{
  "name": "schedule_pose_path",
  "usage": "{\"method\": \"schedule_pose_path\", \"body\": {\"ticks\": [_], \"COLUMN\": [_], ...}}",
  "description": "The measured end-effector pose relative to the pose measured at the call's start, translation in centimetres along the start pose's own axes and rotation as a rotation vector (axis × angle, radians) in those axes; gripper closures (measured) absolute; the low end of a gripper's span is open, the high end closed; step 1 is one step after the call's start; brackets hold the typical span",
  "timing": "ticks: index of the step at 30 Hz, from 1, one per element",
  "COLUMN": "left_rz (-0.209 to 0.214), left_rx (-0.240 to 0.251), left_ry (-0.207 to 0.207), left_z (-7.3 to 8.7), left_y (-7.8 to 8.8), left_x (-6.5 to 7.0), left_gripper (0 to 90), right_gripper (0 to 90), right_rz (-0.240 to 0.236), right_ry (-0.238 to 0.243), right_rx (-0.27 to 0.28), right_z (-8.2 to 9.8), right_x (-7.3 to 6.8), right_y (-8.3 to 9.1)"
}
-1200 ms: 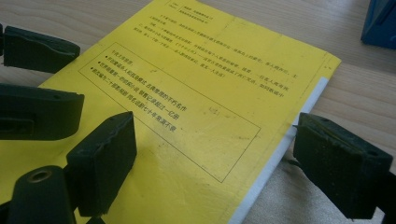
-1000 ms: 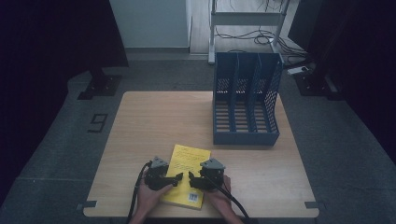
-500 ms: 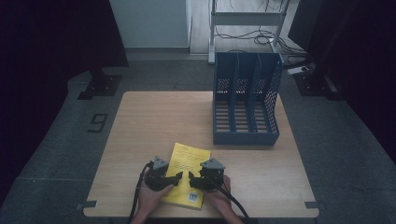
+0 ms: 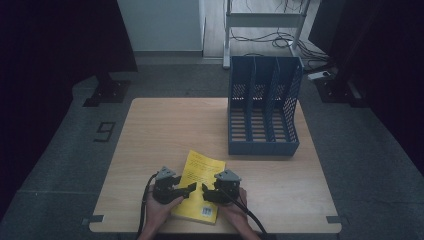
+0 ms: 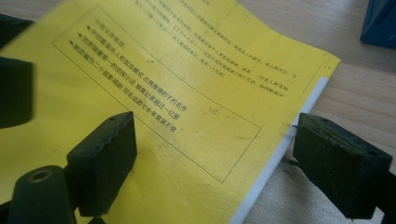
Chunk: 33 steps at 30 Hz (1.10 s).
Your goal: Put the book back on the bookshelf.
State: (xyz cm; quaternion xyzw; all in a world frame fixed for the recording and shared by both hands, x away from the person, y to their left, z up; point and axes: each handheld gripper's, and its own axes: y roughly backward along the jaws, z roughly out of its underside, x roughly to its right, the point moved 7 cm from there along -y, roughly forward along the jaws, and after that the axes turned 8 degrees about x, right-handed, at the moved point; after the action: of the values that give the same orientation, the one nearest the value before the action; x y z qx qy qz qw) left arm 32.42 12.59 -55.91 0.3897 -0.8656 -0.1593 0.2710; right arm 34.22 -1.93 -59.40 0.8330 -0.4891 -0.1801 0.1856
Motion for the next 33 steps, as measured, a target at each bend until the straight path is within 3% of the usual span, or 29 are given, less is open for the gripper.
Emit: {"method": "schedule_pose_path", "body": {"ticks": [5,9,13,17,18,22,24,30,33], "left_rz": [0.002,-0.018,-0.07,-0.076,-0.036,0.0,0.058,0.085,0.075], "left_rx": [-0.007,-0.026,-0.044,-0.036,-0.019,-0.001,0.004,-0.025,-0.037], "left_ry": [-0.009,-0.006,-0.044,-0.044,-0.022,-0.001,0.033,0.026,0.025], "left_z": [0.1,0.5,0.9,1.0,0.8,0.6,0.4,0.6,0.8], "left_y": [0.0,-0.2,-0.6,-0.7,-0.6,-0.4,-0.2,-0.4,-0.5], "left_x": [0.0,-0.6,-1.1,-0.9,-0.5,-0.4,-0.2,-0.2,-0.4], "left_gripper": [32.6,32.6,32.8,32.0,32.3,32.8,33.1,34.2,35.6], "right_gripper": [13.3,13.3,13.3,13.3,13.3,13.3,13.3,13.2,13.3], "right_rz": [-0.002,-0.001,0.0,0.0,0.0,-0.002,-0.003,-0.005,-0.004], "right_ry": [-0.002,-0.001,0.001,0.002,0.001,-0.001,-0.001,-0.004,-0.003], "right_rx": [0.001,0.001,0.0,0.0,0.0,0.001,0.001,0.001,0.001], "right_z": [0.0,0.0,0.0,0.0,0.0,0.0,0.0,0.0,0.0], "right_x": [0.0,0.0,0.0,0.0,0.0,0.0,0.0,0.0,0.0], "right_y": [0.0,0.0,0.0,0.0,0.0,0.0,0.0,0.0,0.0]}}
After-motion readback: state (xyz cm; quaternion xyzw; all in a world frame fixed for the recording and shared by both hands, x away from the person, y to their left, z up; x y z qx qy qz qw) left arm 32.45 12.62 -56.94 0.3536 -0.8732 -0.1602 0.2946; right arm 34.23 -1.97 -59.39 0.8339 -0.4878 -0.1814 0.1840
